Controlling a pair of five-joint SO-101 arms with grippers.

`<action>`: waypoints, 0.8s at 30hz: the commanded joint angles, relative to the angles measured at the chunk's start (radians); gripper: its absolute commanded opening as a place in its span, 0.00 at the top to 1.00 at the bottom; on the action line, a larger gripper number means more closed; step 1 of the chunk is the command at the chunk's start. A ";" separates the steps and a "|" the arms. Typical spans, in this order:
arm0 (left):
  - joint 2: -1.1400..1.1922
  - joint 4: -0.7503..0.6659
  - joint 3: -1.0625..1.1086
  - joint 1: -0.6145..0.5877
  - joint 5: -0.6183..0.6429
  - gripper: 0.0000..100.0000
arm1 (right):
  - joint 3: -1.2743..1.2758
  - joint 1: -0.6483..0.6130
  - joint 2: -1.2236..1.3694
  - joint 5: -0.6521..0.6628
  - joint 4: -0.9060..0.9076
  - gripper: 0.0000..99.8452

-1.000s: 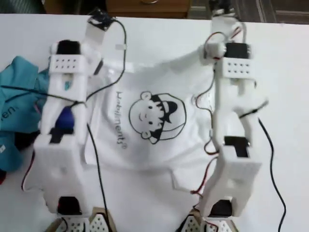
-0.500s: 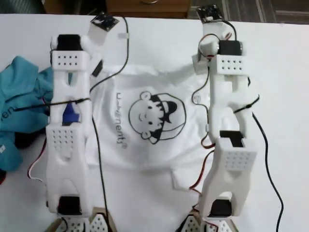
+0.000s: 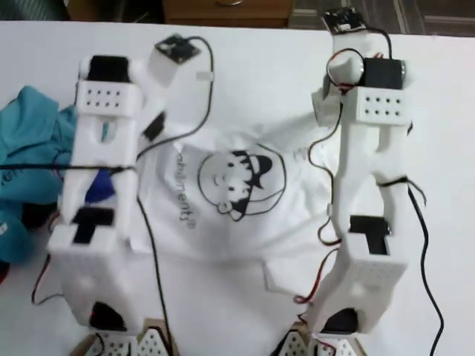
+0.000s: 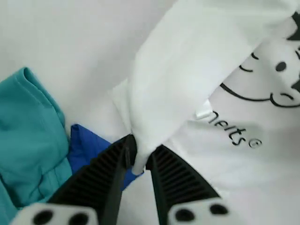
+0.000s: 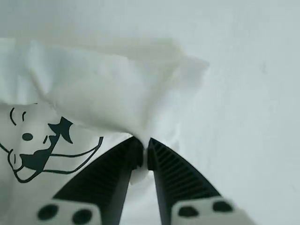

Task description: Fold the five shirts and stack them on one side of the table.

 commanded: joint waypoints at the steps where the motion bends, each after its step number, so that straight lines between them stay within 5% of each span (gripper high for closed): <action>1: -0.215 0.005 0.188 -0.005 -0.038 0.97 | 0.110 0.002 -0.173 0.035 0.028 0.98; 14: -0.615 -0.146 0.845 -0.002 -0.115 0.97 | 1.250 0.033 -0.983 0.196 -0.209 0.98; 24: -0.715 -0.299 1.214 -0.003 -0.143 0.97 | 1.639 0.234 -1.313 0.463 -0.222 0.98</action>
